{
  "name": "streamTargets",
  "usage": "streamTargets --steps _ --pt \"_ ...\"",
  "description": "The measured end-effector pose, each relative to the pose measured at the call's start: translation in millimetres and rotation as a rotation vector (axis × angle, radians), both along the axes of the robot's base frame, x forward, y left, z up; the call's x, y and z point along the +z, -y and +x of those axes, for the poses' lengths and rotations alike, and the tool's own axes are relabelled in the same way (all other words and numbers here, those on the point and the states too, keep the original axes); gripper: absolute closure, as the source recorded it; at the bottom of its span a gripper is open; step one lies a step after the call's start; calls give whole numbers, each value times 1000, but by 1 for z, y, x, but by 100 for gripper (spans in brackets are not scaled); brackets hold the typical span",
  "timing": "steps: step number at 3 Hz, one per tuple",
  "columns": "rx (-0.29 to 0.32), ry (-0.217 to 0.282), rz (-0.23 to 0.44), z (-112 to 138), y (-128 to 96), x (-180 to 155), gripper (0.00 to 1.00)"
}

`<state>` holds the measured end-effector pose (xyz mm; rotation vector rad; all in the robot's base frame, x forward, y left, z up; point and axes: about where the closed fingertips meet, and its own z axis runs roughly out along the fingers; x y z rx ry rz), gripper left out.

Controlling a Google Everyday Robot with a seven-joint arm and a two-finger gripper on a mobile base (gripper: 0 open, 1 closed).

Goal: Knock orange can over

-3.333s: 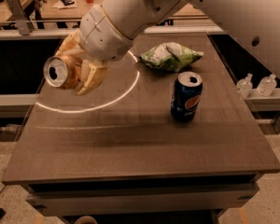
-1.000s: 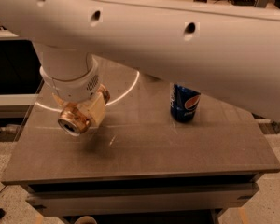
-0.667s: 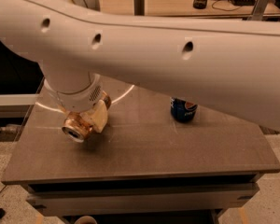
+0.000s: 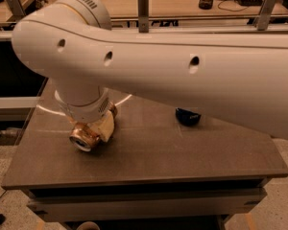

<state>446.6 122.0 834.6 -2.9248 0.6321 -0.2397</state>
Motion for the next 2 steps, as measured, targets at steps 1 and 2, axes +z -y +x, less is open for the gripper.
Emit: streamTargets --steps 1,2 --pt "1 2 1 0 0 1 83" --pt "1 4 1 -1 0 2 59"
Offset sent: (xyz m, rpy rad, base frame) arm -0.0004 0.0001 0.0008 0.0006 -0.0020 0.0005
